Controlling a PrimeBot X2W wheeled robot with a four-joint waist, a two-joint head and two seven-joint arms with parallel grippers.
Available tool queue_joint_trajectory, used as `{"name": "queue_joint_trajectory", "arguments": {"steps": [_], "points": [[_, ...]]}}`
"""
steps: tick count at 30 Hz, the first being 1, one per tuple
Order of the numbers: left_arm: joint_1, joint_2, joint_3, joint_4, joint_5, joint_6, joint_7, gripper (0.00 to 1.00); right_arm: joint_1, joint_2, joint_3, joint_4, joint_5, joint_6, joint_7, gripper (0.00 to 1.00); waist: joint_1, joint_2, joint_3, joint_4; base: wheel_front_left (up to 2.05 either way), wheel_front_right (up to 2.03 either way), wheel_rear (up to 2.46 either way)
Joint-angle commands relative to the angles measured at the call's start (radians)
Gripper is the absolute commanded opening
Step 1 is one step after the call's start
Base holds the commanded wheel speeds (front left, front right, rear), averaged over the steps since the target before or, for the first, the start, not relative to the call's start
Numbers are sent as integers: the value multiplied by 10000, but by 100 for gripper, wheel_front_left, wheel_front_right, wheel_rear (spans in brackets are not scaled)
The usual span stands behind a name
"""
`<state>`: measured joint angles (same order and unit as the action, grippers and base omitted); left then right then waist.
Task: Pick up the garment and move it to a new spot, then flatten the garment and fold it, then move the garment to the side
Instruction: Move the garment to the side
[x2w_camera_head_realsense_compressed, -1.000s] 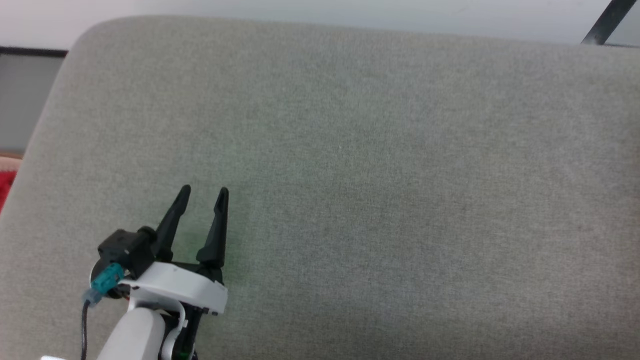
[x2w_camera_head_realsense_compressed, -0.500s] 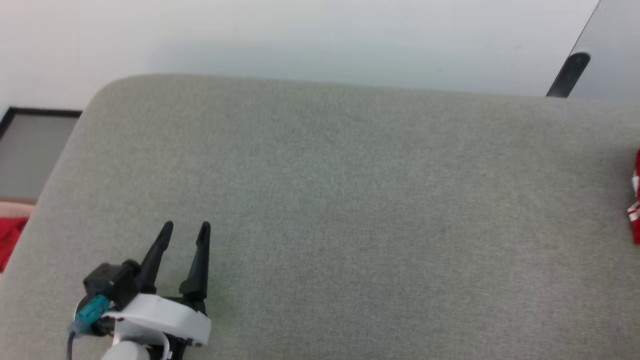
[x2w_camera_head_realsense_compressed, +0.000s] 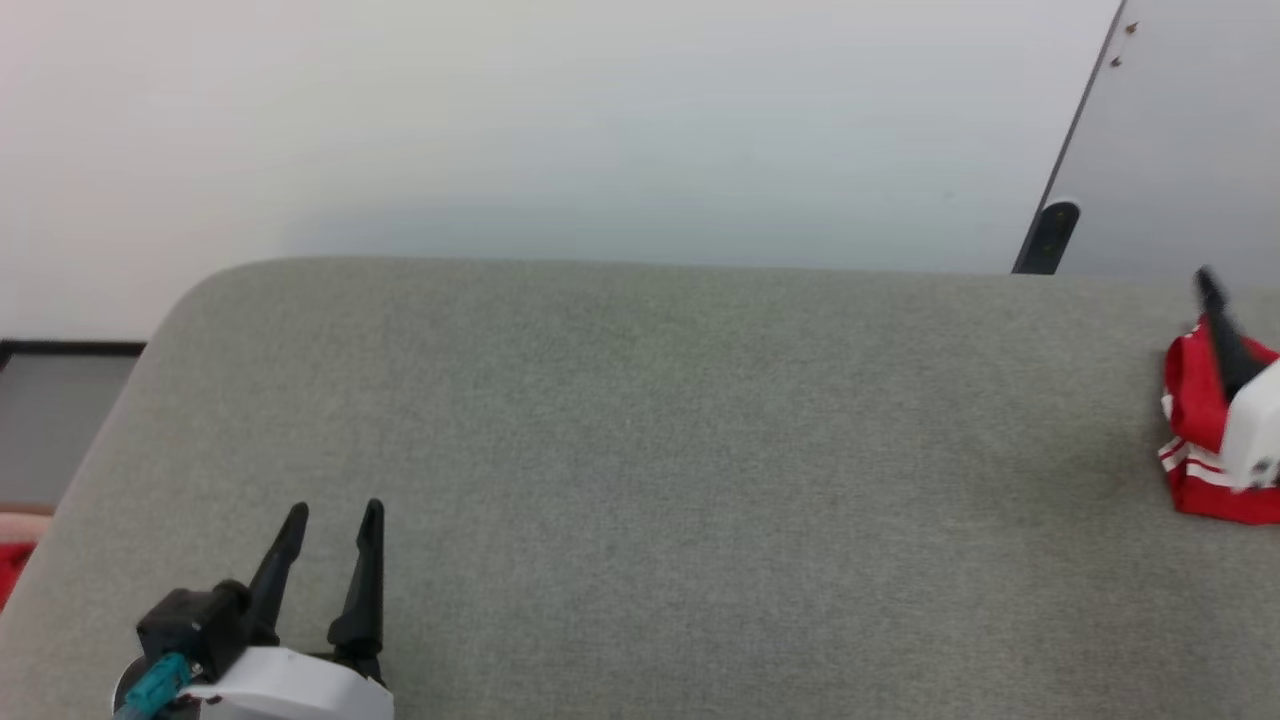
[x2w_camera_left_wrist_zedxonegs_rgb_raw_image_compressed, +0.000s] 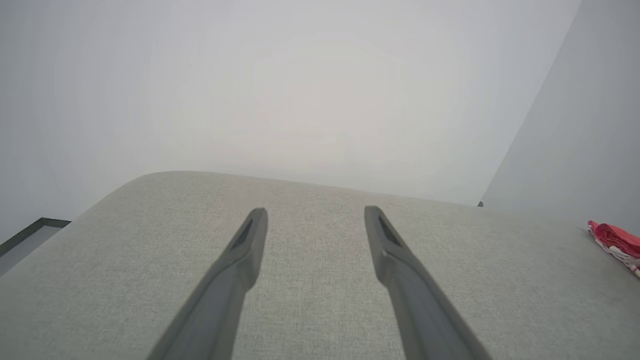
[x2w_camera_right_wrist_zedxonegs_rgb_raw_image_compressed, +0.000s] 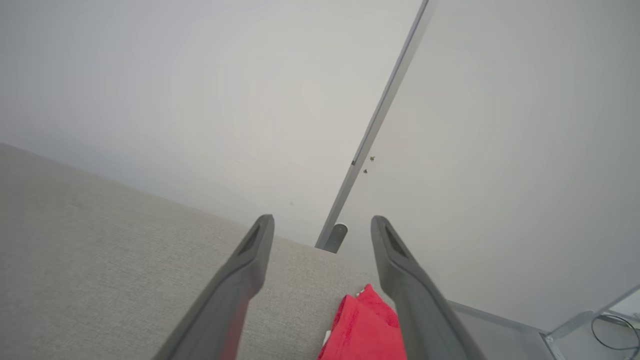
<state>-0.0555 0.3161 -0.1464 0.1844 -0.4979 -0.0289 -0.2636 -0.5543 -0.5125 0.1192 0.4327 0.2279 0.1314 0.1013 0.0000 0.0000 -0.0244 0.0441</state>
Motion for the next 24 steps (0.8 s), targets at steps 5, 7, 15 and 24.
{"name": "queue_joint_trajectory", "arguments": {"steps": [5,7,15,24], "points": [[383,-15,231,-149,510,-21,-1,100,1387,876,-186,-555,-328,-17,-1701,100,0,0,-428,-353,0,0,0],[560,-19,379,-205,641,-79,1,100,1858,1246,-280,-678,-401,-17,-2246,100,0,0,-489,-433,0,0,0],[1077,-143,955,-235,1188,-438,0,100,3392,2418,-993,-592,-578,-17,-3212,100,0,0,-691,-425,0,0,0],[1513,-406,1710,-15,1389,-778,0,100,4363,3048,-1386,-900,-718,-17,-3432,100,0,0,-803,-371,0,0,0]]}}
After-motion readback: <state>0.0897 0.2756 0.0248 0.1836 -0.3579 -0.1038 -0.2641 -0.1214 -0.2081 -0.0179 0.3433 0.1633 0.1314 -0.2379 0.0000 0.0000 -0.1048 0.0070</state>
